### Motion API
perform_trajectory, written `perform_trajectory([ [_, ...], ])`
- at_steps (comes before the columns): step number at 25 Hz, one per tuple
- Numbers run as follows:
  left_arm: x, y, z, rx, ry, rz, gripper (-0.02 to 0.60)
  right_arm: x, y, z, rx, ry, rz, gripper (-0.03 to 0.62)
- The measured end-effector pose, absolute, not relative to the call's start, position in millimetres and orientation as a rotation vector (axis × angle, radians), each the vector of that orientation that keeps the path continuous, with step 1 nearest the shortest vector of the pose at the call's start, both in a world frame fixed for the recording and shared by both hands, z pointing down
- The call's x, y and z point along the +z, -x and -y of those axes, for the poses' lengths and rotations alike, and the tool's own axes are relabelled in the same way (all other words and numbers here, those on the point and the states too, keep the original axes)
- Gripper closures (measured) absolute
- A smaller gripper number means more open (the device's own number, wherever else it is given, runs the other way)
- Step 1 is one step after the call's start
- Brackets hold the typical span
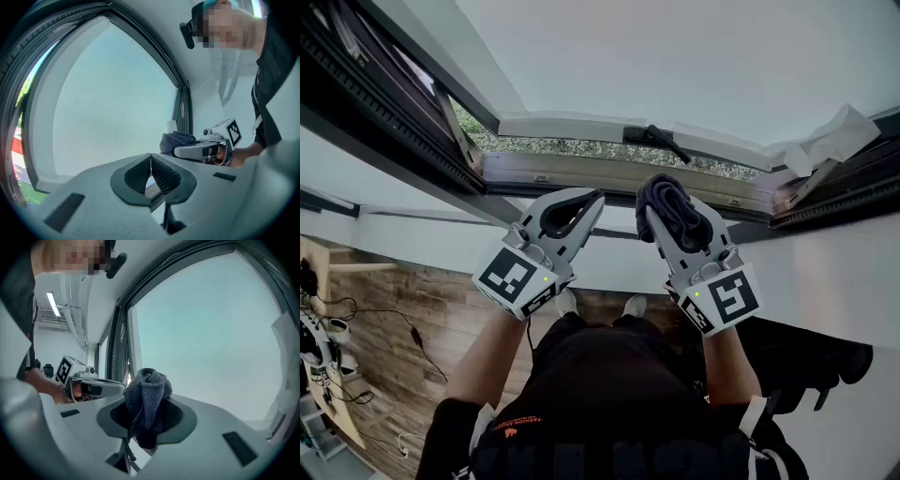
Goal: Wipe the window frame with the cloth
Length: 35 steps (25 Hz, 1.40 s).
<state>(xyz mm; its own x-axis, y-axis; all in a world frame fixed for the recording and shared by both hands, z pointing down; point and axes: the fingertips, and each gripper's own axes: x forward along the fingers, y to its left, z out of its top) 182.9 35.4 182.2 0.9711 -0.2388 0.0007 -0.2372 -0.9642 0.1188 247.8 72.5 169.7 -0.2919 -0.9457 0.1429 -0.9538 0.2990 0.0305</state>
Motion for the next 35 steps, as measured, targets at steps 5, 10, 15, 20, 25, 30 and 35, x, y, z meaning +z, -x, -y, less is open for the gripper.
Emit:
perform_trajectory([
  [5,180,-181,-36,-0.033,-3.009,0.372,0.560,169,-246,-73,0.091,-1.776,2.426,0.488],
  [10,180,-168,-32,-0.029,-3.003,0.404,0.560,166,-241,-66,0.101,-1.776,2.458,0.487],
  [15,178,-142,-21,-0.033,-3.000,0.474,0.561,159,-221,-51,0.072,-1.750,2.505,0.487],
  [20,172,-112,-7,-0.058,-3.003,0.548,0.561,151,-190,-34,0.038,-1.697,2.562,0.487],
  [25,175,-81,6,-0.072,-2.985,0.621,0.561,151,-158,-12,0.035,-1.645,2.614,0.487],
  [30,181,-49,22,-0.080,-2.961,0.682,0.563,154,-124,13,0.026,-1.590,2.650,0.487],
  [35,187,-17,37,-0.083,-2.938,0.745,0.563,155,-93,36,0.004,-1.548,2.678,0.487],
])
